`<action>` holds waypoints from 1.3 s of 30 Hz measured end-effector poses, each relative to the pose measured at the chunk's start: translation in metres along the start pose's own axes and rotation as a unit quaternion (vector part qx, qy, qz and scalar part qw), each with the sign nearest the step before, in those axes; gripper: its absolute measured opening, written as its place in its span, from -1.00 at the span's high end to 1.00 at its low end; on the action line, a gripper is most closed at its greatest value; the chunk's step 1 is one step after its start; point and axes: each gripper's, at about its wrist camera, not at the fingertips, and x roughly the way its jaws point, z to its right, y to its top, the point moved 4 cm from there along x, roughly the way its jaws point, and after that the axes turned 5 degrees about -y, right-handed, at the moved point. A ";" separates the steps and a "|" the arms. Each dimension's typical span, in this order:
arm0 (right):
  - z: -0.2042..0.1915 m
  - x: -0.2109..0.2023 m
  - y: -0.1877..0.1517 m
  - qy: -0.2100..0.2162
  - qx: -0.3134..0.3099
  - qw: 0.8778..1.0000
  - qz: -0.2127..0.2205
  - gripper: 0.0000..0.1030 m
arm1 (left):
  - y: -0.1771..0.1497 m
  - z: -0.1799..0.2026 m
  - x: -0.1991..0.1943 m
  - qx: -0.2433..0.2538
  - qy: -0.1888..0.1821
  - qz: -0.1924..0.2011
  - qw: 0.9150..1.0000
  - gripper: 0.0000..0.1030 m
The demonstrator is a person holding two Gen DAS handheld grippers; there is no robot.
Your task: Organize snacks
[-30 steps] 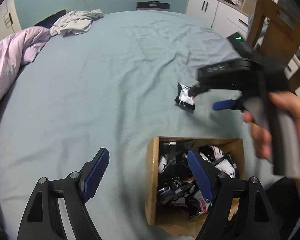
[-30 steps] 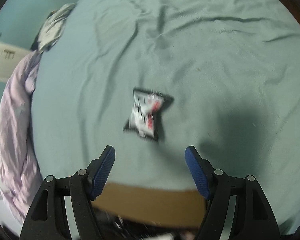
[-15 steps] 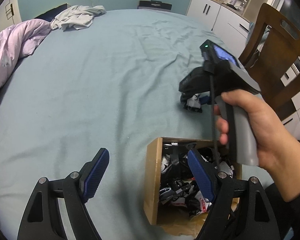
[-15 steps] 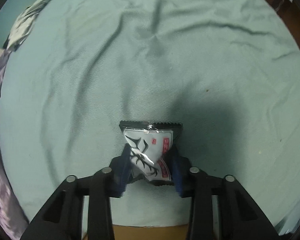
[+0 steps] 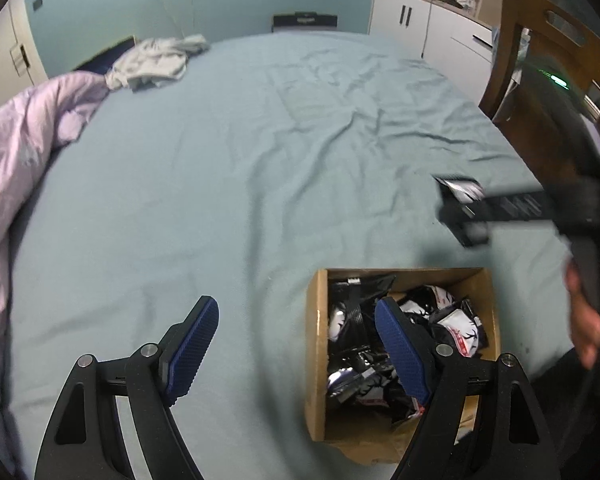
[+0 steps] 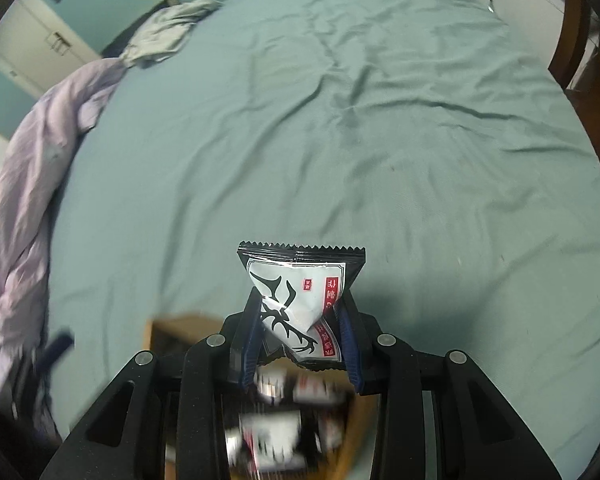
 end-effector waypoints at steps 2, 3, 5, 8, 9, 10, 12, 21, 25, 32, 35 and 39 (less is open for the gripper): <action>0.002 -0.012 -0.018 0.010 -0.006 1.000 0.003 0.35 | 0.000 0.000 -0.004 0.004 0.009 0.009 1.000 -0.59; 0.005 -0.017 -0.025 0.012 -0.009 1.000 0.001 0.35 | -0.001 0.001 -0.004 0.009 0.012 0.011 1.000 -0.59; 0.006 -0.023 -0.041 0.014 -0.020 1.000 -0.005 0.35 | -0.003 0.003 -0.004 0.016 0.021 0.012 1.000 -0.61; 0.001 -0.023 -0.054 0.012 -0.043 0.999 -0.009 0.35 | -0.005 0.004 0.000 0.030 0.039 0.008 0.999 -0.62; -0.001 -0.022 -0.057 0.009 -0.053 0.999 -0.008 0.35 | -0.005 0.005 0.002 0.033 0.045 0.007 0.998 -0.62; 0.000 -0.025 -0.057 0.011 -0.060 0.998 -0.008 0.35 | -0.006 0.006 0.003 0.037 0.050 0.006 0.998 -0.62; 0.000 -0.034 -0.065 0.025 -0.068 0.997 -0.006 0.34 | -0.009 0.008 0.003 0.042 0.055 0.006 0.998 -0.62; 0.010 -0.054 -0.072 0.054 -0.073 0.995 0.036 -0.28 | -0.012 0.017 0.001 0.057 0.061 0.012 0.996 -0.68; 0.032 -0.079 -0.083 0.028 -0.080 0.993 0.079 -0.43 | -0.014 0.023 0.002 0.063 0.057 0.007 0.996 -0.68; 0.046 -0.094 -0.122 -0.030 -0.096 0.988 0.120 -0.43 | -0.017 0.035 -0.004 0.085 0.050 0.002 0.995 -0.78; 0.041 -0.089 -0.121 -0.041 -0.093 0.986 0.135 -0.43 | -0.016 0.037 -0.004 0.083 0.048 0.001 0.995 -0.87; 0.037 -0.084 -0.118 -0.053 -0.073 0.985 0.149 -0.43 | -0.016 0.036 0.002 0.083 0.052 -0.008 0.995 -0.88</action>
